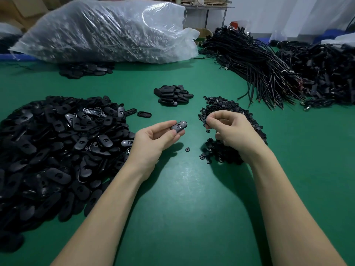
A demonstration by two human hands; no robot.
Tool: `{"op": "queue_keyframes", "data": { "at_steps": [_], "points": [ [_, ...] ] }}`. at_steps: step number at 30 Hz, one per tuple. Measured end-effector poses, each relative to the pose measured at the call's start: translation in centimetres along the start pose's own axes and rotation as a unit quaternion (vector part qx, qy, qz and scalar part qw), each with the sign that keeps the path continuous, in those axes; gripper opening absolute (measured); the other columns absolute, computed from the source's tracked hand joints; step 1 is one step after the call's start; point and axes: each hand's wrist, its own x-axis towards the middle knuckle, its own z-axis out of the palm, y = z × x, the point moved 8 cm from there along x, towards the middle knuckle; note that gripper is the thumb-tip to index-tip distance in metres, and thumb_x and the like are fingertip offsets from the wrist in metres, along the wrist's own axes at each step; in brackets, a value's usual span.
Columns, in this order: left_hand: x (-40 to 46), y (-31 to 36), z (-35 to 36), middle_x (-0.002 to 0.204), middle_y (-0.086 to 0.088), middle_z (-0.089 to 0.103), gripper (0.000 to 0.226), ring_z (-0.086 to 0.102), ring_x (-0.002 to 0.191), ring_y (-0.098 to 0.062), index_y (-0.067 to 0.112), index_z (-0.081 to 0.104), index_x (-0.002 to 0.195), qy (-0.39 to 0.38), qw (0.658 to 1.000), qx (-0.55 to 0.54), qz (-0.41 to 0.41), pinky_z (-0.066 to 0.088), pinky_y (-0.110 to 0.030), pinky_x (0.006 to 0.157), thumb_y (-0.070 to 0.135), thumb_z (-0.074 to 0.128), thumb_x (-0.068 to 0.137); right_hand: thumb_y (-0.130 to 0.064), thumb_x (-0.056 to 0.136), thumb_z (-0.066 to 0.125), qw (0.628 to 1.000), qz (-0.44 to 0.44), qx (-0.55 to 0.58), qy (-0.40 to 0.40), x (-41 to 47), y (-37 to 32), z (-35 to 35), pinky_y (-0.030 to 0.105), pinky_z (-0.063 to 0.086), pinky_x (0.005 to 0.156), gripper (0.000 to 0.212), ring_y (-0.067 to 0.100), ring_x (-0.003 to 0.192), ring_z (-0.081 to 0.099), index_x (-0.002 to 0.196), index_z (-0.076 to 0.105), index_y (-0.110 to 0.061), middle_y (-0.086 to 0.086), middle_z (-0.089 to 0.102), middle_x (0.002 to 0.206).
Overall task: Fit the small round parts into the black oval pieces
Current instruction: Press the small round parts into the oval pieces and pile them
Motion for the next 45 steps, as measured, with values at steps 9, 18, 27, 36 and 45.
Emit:
{"op": "queue_keyframes", "data": {
  "at_steps": [9, 18, 27, 36, 45],
  "points": [
    [0.0, 0.1, -0.2, 0.098, -0.015, 0.077, 0.014, 0.075, 0.095, -0.029, 0.008, 0.064, 0.099, 0.006, 1.000, 0.011, -0.016, 0.058, -0.023, 0.077, -0.004, 0.067, 0.090, -0.016, 0.094, 0.073, 0.989, 0.037, 0.102, -0.098, -0.5, 0.1, 3.3, 0.013, 0.032, 0.045, 0.006, 0.005, 0.046, 0.042, 0.100, 0.075, -0.015, 0.003, 0.080, 0.093],
    [0.1, 0.1, -1.0, 0.087, -0.001, 0.075, 0.025, 0.068, 0.082, -0.016, 0.026, 0.068, 0.094, 0.036, 0.997, 0.069, 0.002, 0.054, -0.034, 0.088, 0.007, 0.078, 0.083, -0.021, 0.094, 0.073, 0.984, 0.053, 0.120, -0.120, -0.5, 0.1, 4.4, 0.011, 0.033, 0.043, 0.005, 0.006, 0.050, 0.046, 0.098, 0.072, -0.018, 0.001, 0.080, 0.099],
    [-0.1, 0.5, -0.3, 0.092, -0.010, 0.078, 0.016, 0.076, 0.088, -0.026, 0.011, 0.067, 0.102, 0.025, 0.998, 0.055, 0.019, 0.058, -0.028, 0.084, 0.003, 0.072, 0.090, -0.016, 0.091, 0.075, 0.983, 0.039, 0.123, -0.127, -1.1, -0.9, 5.5, 0.012, 0.037, 0.047, 0.009, 0.007, 0.055, 0.052, 0.094, 0.081, -0.022, -0.001, 0.079, 0.092],
    [-0.2, 0.6, 0.3, 0.092, -0.014, 0.078, 0.014, 0.077, 0.088, -0.028, 0.015, 0.068, 0.107, 0.008, 0.998, 0.041, 0.038, 0.060, -0.025, 0.074, 0.007, 0.062, 0.098, -0.002, 0.092, 0.071, 0.983, 0.045, 0.167, -0.064, -1.3, -1.6, 5.5, 0.022, 0.059, 0.061, 0.006, 0.014, 0.067, 0.072, 0.089, 0.075, -0.005, 0.009, 0.076, 0.080],
    [-0.2, 0.5, 0.3, 0.094, -0.013, 0.078, 0.014, 0.077, 0.090, -0.026, 0.011, 0.068, 0.111, -0.003, 0.998, 0.049, 0.045, 0.060, -0.025, 0.074, 0.008, 0.060, 0.100, 0.001, 0.091, 0.073, 0.991, 0.038, 0.126, -0.029, -1.4, -1.8, 5.2, 0.023, 0.060, 0.063, 0.005, 0.014, 0.067, 0.074, 0.088, 0.076, -0.003, 0.011, 0.076, 0.077]
  ]
}}
